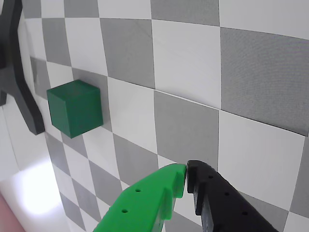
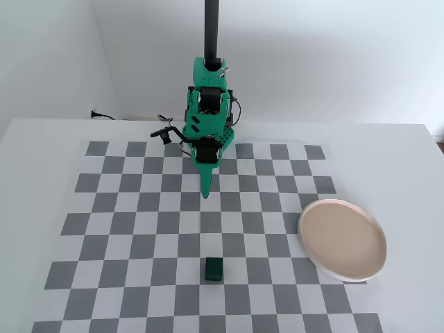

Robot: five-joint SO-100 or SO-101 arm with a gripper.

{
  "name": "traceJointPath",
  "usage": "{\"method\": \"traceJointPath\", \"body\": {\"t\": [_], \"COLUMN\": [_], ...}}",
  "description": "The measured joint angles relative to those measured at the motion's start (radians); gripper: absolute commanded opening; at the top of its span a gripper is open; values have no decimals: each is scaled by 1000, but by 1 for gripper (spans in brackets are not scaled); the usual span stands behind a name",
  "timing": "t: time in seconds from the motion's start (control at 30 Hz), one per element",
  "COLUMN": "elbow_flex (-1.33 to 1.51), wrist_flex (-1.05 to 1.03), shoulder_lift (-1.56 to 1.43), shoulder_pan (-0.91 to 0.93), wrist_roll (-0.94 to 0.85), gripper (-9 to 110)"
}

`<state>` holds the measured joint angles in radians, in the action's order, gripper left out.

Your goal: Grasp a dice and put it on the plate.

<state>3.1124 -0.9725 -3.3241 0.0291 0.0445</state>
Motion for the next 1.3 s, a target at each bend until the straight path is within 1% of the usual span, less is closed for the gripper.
{"method": "traceJointPath", "body": {"t": [0.4, 0.53, 0.67, 0.77, 1.0, 1.13, 1.3], "elbow_flex": [0, 0, -3, -26, -75, -77, -77], "wrist_flex": [0, 37, 69, 29, -52, -44, 21], "shoulder_lift": [0, 0, 0, 0, 0, 0, 0], "shoulder_pan": [-57, -52, -20, -14, 8, 46, 81], "wrist_roll": [-46, -71, -150, -193, -383, -537, -736], "gripper": [-4, -5, -5, -5, -4, -4, -4]}}
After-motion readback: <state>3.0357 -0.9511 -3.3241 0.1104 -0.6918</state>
